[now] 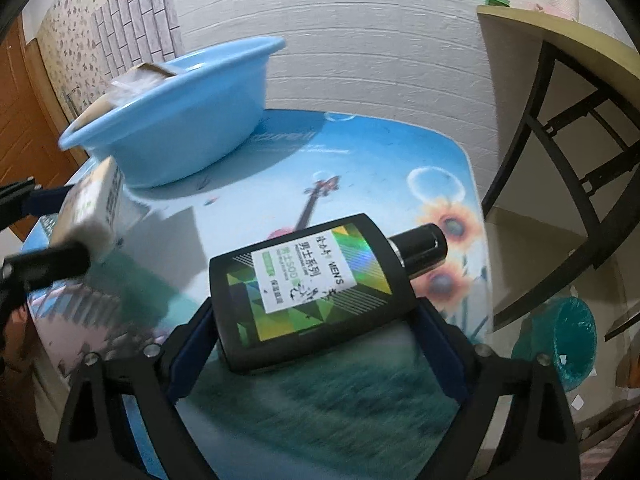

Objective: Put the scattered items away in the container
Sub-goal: 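Carry the soap box and black bottle over the blue basin and release both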

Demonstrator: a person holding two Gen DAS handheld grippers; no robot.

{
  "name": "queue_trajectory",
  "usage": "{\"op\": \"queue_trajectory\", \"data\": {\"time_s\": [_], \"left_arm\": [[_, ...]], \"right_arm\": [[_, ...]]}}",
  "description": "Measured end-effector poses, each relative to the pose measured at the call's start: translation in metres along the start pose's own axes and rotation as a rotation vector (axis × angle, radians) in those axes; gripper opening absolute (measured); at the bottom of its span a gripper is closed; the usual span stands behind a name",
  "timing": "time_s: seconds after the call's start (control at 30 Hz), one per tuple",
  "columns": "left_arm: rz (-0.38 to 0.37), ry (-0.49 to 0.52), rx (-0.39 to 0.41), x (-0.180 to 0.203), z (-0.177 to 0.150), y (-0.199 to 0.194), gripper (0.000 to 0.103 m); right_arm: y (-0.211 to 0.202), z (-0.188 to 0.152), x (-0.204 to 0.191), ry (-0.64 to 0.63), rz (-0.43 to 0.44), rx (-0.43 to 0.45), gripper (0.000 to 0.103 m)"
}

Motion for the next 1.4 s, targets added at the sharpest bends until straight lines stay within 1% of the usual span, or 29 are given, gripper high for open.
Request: {"op": "queue_trajectory", "data": {"time_s": [0.17, 0.37, 0.5, 0.63, 0.73, 0.9, 1.13, 1.27, 1.4], "left_arm": [[0.034, -0.042, 0.013, -0.016, -0.022, -0.026, 0.065], [0.095, -0.125, -0.006, -0.05, -0.067, -0.051, 0.065], [0.129, -0.205, -0.016, -0.075, -0.094, -0.064, 0.065], [0.16, -0.242, -0.023, -0.086, -0.111, -0.069, 0.065], [0.174, -0.263, -0.036, -0.094, -0.122, -0.071, 0.065], [0.167, -0.299, -0.069, -0.101, -0.132, -0.062, 0.066], [0.16, -0.316, -0.084, -0.106, -0.136, -0.053, 0.066], [0.164, -0.327, -0.092, -0.109, -0.137, -0.048, 0.066], [0.178, -0.325, -0.091, -0.111, -0.135, -0.046, 0.066]], "right_arm": [[-0.008, -0.01, -0.024, 0.026, 0.019, 0.009, 0.094], [-0.017, -0.017, -0.059, -0.016, 0.019, 0.033, 0.093], [-0.018, -0.025, -0.075, -0.052, 0.023, 0.014, 0.093], [-0.019, -0.034, -0.084, -0.055, 0.007, -0.015, 0.093], [-0.019, -0.038, -0.087, -0.035, -0.011, -0.037, 0.093], [-0.018, -0.042, -0.092, -0.021, -0.042, -0.047, 0.093], [-0.014, -0.041, -0.09, 0.022, -0.041, -0.047, 0.094], [-0.01, -0.039, -0.096, 0.007, -0.073, -0.038, 0.095], [-0.008, -0.036, -0.098, 0.017, -0.079, -0.023, 0.098]]}}
Point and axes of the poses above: each gripper's, at about its wrist camera, not at the fingertips, and y roughly the way its jaws point, x to its right, z to its top, the point moved 5 cm from there along y, roughly the way its jaws point, and after that the axes turned 8 degrees about y, right-handed, at the moved point
